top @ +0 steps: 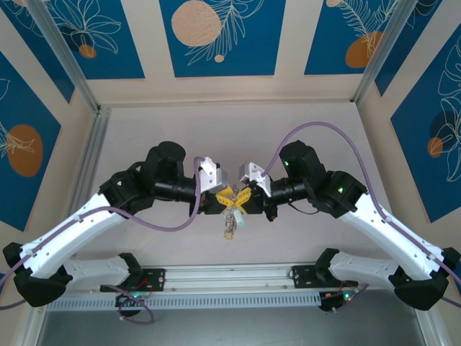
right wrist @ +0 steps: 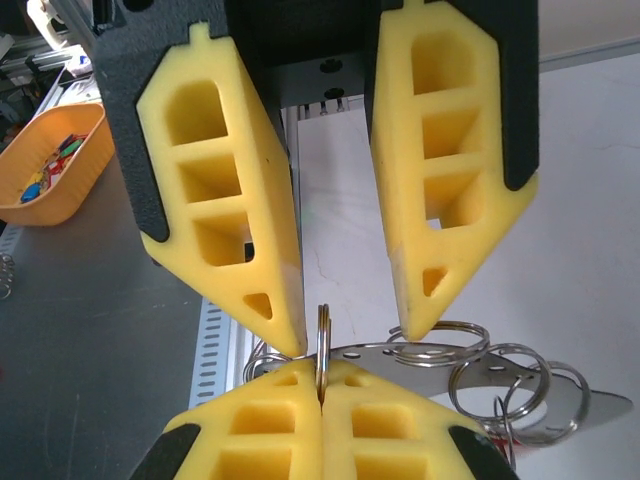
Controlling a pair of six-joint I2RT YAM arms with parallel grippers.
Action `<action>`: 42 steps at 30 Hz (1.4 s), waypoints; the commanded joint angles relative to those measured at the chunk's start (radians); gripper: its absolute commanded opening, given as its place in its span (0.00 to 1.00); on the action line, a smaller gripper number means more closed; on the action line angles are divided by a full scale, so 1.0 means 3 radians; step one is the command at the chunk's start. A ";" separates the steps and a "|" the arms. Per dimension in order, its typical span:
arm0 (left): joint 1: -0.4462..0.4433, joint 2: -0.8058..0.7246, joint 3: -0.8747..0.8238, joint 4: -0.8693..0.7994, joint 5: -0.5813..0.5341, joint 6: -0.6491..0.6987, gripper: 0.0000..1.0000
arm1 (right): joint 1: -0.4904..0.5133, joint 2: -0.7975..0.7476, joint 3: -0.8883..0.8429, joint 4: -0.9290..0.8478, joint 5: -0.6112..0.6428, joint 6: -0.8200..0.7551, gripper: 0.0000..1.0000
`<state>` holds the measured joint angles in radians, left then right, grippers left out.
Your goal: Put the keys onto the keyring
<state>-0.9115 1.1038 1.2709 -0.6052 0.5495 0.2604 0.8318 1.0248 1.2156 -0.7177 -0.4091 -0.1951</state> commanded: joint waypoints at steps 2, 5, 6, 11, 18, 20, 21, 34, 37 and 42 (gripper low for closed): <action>-0.0035 -0.0004 0.0027 0.0124 0.0131 -0.0050 0.24 | 0.0024 0.0000 0.0090 0.0140 -0.0140 -0.0050 0.00; -0.0040 -0.0011 -0.0013 0.0150 0.0129 -0.0078 0.00 | 0.0020 -0.0008 0.0084 0.0146 -0.0122 -0.0050 0.00; -0.0040 -0.0036 -0.0057 0.0209 0.0147 -0.0111 0.00 | 0.0023 -0.0015 0.0083 0.0148 -0.0120 -0.0051 0.00; -0.0041 -0.0206 -0.0360 0.0743 0.0321 -0.0426 0.00 | 0.0021 -0.0039 0.0048 0.0188 -0.0087 -0.0039 0.00; -0.0030 -0.0499 -0.0781 0.1610 0.0466 -0.0869 0.00 | 0.0026 -0.0188 -0.0077 0.0337 -0.0122 0.0014 0.08; -0.0030 -0.0557 -0.0900 0.1842 0.0487 -0.0978 0.00 | 0.0029 -0.0230 -0.0107 0.0372 -0.0152 0.0021 0.08; -0.0029 -0.0582 -0.0961 0.1982 0.0507 -0.1041 0.00 | 0.0032 -0.0246 -0.0118 0.0382 -0.0148 0.0022 0.08; 0.0032 -0.0660 -0.1644 0.3721 0.0515 -0.1824 0.00 | 0.0030 -0.0471 -0.0298 0.0598 -0.0211 0.0067 0.11; 0.0051 -0.0624 -0.1743 0.4011 0.0473 -0.1953 0.00 | 0.0029 -0.0506 -0.0328 0.0642 -0.0223 0.0071 0.12; 0.0062 -0.0573 -0.1832 0.4264 0.0430 -0.2049 0.00 | 0.0024 -0.0552 -0.0394 0.0767 -0.0256 0.0104 0.14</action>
<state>-0.9035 0.9340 0.7296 0.5186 0.6884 -0.3107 0.8371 0.8761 1.1191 -0.5175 -0.4469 -0.1761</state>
